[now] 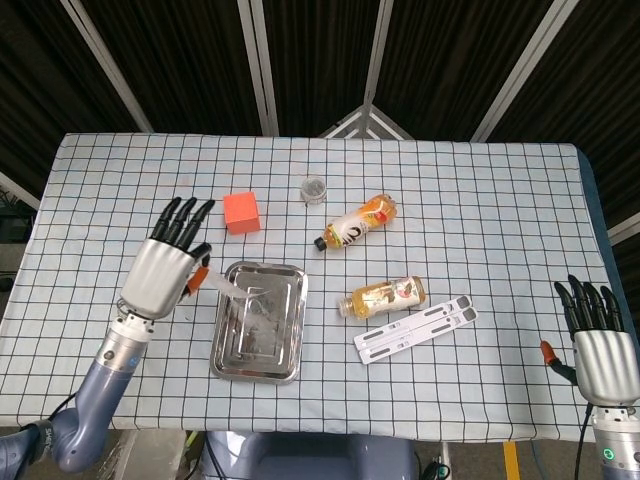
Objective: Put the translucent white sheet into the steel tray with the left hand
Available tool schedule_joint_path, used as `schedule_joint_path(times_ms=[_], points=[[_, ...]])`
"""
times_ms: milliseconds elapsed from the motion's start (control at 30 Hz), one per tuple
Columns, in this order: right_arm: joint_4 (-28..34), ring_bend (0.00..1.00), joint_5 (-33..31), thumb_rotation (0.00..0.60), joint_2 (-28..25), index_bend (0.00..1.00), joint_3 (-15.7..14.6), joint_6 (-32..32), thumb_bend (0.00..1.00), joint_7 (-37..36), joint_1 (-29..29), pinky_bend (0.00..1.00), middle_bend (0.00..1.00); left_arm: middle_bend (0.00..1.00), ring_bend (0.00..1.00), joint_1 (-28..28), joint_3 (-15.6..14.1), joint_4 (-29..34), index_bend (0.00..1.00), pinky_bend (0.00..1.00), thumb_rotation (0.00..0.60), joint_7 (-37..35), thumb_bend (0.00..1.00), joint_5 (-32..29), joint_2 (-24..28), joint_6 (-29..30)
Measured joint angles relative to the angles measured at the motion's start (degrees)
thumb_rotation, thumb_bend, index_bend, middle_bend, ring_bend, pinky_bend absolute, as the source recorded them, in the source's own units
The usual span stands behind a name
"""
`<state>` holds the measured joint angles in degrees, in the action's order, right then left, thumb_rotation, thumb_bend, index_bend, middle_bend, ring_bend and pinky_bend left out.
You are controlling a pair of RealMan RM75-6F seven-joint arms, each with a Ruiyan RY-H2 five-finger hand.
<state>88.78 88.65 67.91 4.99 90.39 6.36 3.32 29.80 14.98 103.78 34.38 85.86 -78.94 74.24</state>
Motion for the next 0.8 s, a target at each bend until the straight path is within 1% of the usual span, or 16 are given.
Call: schedule_joint_path(times_ms=[133,333,367,433,567,800], points=[[0.03,0.00,-0.06,0.600,-0.10,0.00,-0.02,-0.05,0.33,-0.21,-0.03,0.00,0.00,0.04,0.00,0.65,-1.90,-0.44,0.61,0.00,0.600,1.54,0.49,0.78,-2.71,-0.33],[0.18,0.00,-0.08,0.600,-0.23,0.00,-0.05,-0.19,0.33,-0.26,0.01,0.00,0.00,0.05,0.00,0.22,-5.83,-2.03,0.60,0.00,0.600,3.06,0.49,0.99,-5.11,-1.02],[0.24,0.00,-0.08,0.600,-0.25,0.00,-0.08,-0.22,0.33,-0.27,0.00,0.00,0.00,0.05,0.00,-0.12,-6.93,-2.72,0.60,0.00,0.600,3.05,0.49,1.01,-5.82,-1.08],[0.30,0.00,-0.15,0.600,-0.28,0.00,-0.08,-0.25,0.33,-0.28,-0.02,0.00,0.00,0.05,0.00,-0.60,-8.22,-3.17,0.60,0.00,0.600,2.86,0.49,0.98,-6.27,-1.25],[0.37,0.00,-0.30,0.600,-0.32,0.00,-0.06,-0.40,0.33,-0.28,0.00,0.00,0.00,0.05,0.00,-2.40,-11.92,-4.17,0.60,0.00,0.600,1.69,0.49,1.69,-7.05,-1.08],[0.54,0.00,-0.28,0.600,-0.35,0.00,-0.11,-0.47,0.33,-0.09,0.01,0.00,0.00,0.05,0.00,-4.57,-15.31,-3.93,0.60,0.00,0.600,-0.03,0.49,2.45,-6.78,-0.68]])
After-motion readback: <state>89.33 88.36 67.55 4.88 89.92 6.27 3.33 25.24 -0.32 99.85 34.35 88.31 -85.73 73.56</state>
